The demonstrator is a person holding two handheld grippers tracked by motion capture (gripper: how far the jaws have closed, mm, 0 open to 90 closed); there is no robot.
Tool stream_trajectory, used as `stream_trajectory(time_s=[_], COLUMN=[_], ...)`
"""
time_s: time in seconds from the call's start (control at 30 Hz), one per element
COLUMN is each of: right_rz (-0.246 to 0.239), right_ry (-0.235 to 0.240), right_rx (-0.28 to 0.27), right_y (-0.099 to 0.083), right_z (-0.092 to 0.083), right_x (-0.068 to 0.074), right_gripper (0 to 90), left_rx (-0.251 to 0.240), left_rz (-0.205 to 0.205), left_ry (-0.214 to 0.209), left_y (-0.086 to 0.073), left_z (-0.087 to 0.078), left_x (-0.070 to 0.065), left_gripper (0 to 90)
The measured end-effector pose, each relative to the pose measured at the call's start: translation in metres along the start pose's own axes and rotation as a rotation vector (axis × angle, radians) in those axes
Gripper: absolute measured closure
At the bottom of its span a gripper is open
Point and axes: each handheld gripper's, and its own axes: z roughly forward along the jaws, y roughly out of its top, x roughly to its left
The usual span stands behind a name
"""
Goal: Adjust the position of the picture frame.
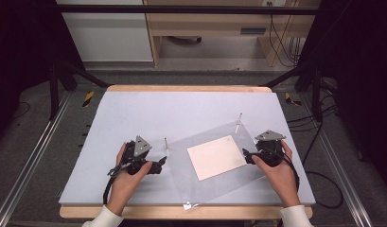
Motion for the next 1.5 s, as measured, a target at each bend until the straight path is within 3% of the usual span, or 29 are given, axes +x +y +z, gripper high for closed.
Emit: stream_trajectory(time_s=[0.1, 0.13, 0.23, 0.27, 0.37, 0.4, 0.47, 0.5, 0.63, 0.87, 0.93, 1.03, 1.37, 1.5], right_rz=[-0.017, -0.026, -0.042, -0.052, -0.077, -0.077, -0.079, -0.073, -0.068, -0.018, -0.008, 0.032, 0.088, 0.107], right_ry=[0.004, 0.005, -0.001, 0.009, 0.025, 0.025, 0.024, -0.001, -0.026, -0.02, -0.022, 0.007, 0.041, 0.043], right_rx=[0.023, 0.036, 0.046, 0.07, 0.082, 0.082, 0.088, 0.074, 0.068, 0.043, 0.058, 0.036, 0.028, 0.03], right_y=[0.003, 0.005, 0.009, 0.014, 0.025, 0.025, 0.032, 0.039, 0.053, 0.063, 0.064, 0.065, 0.068, 0.065], right_z=[0.003, 0.004, 0.006, 0.01, 0.018, 0.018, 0.025, 0.031, 0.042, 0.065, 0.082, 0.093, 0.112, 0.121], right_x=[-0.002, -0.003, -0.003, -0.005, -0.01, -0.01, -0.013, -0.015, -0.02, -0.026, -0.029, -0.031, -0.034, -0.036], right_gripper=[13.3, 14.6, 17.9, 27.6, 40.2, 40.2, 47.2, 55.1, 66.2, 71.6, 72.0, 72.0, 76.7, 84.1], left_rx=[0.01, 0.013, 0.003, 0.009, 0.011, 0.012, 0.025, 0.022, -0.001, 0.0, -0.014, -0.016, -0.029, -0.025], left_rz=[-0.002, 0.02, 0.034, 0.038, 0.036, 0.036, 0.027, 0.006, -0.014, -0.039, -0.057, -0.062, -0.089, -0.092], left_ry=[-0.012, -0.025, -0.03, -0.031, -0.022, -0.017, -0.03, -0.035, -0.011, 0.011, 0.027, 0.04, 0.036, 0.037], left_y=[0.002, 0.003, 0.005, 0.006, 0.007, 0.008, 0.008, 0.01, 0.013, 0.012, 0.012, 0.012, 0.012, 0.011], left_z=[0.004, 0.007, 0.01, 0.011, 0.015, 0.017, 0.021, 0.024, 0.03, 0.038, 0.04, 0.043, 0.042, 0.043], left_x=[-0.001, -0.003, -0.004, -0.004, -0.002, -0.001, 0.001, 0.002, 0.002, 0.003, 0.004, 0.005, 0.003, 0.002], left_gripper=[5.3, 5.4, 5.3, 6.1, 11.3, 11.3, 20.5, 31.1, 38.4, 45.1, 48.8, 50.3, 50.9, 51.4])
